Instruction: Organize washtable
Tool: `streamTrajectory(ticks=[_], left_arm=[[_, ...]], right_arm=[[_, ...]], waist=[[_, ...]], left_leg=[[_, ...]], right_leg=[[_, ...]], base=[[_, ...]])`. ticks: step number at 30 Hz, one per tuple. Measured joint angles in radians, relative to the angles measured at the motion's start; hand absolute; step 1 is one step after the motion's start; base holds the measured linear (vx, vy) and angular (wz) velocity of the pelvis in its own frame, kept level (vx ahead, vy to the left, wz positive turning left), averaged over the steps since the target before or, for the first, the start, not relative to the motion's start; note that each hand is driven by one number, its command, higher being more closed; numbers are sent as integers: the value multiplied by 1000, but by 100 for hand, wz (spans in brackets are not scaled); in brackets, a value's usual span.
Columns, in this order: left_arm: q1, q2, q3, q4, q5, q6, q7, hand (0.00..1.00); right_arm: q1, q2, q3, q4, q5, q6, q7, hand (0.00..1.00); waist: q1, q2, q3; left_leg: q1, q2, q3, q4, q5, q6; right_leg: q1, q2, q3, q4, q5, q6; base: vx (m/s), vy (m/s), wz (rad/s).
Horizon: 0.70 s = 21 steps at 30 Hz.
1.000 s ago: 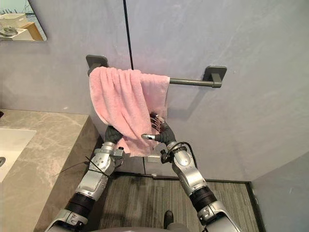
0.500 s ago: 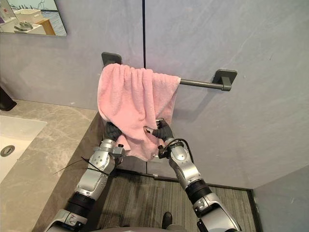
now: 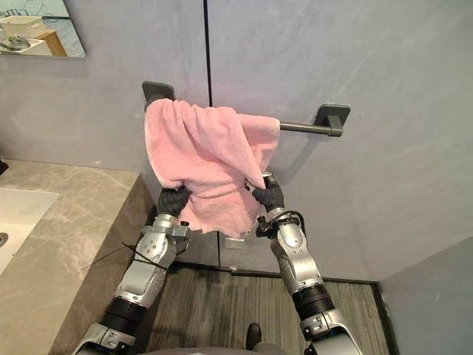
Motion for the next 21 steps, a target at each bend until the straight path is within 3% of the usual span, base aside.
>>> streamTrajectory(ticks=[11,21], left_arm=[[0,-27,-2,0,8,2,-3,100],[-2,-69,-3,64,8,7,-20,100]], right_arm=[[84,22,-58,-60,-8,-4,0,100],[123,41,-98,-53,-22,-9,-6,100]], waist=[[-34,11,11],[-40,19,12]], left_leg=[[12,2,41,-3,-13,-12],[9,1,45,-2,-22,-2]], right_leg=[[-13,8,30,0,-5,6],[-17,8,33,0,-7,9]], base=[[-18,10,-12],[-1,4,-1]])
